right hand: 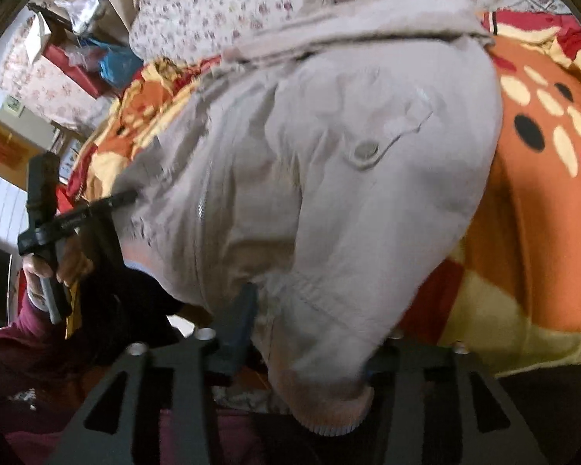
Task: Fold large clothes
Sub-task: 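Lift the hem with both grippers and fold it toward the collar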
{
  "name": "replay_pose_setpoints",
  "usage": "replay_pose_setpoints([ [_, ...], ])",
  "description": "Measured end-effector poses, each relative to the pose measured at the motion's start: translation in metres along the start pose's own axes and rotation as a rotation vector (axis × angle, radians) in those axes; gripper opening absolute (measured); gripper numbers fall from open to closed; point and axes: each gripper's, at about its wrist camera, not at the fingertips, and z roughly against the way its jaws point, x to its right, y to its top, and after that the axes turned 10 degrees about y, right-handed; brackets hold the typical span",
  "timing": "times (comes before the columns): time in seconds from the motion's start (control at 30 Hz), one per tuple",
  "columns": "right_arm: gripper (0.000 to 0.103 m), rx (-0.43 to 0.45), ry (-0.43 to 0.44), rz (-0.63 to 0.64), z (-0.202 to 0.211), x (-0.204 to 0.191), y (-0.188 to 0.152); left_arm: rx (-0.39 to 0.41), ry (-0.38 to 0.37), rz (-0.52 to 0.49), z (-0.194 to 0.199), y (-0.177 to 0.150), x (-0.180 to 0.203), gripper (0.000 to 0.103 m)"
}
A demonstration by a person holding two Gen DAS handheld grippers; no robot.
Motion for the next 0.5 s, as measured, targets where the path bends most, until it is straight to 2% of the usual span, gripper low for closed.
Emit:
replay_pose_setpoints([
  [0.17, 0.054, -0.03, -0.044, -0.003, -0.01, -0.006, -0.002, -0.003, -0.002, 0.01, -0.001, -0.001, -0.002, 0.005],
  [0.23, 0.044, -0.043, -0.075, 0.019, -0.013, -0.011, -0.001, -0.003, -0.001, 0.01, -0.001, -0.001, -0.002, 0.005],
  [0.27, 0.026, -0.045, -0.096, 0.032, -0.014, -0.014, 0.0, -0.004, -0.002, 0.011, -0.001, -0.002, -0.002, 0.005],
  [0.3, 0.014, -0.038, -0.112, 0.042, -0.013, -0.016, 0.002, -0.004, -0.005, 0.014, -0.001, -0.001, -0.002, 0.005],
  [0.37, 0.009, 0.0, -0.075, 0.022, -0.003, -0.011, 0.006, -0.001, -0.011, 0.018, 0.001, 0.0, -0.003, 0.005],
  [0.5, 0.008, 0.094, 0.036, -0.007, 0.02, -0.009, 0.011, 0.005, -0.018, 0.024, 0.003, 0.003, -0.004, 0.005],
])
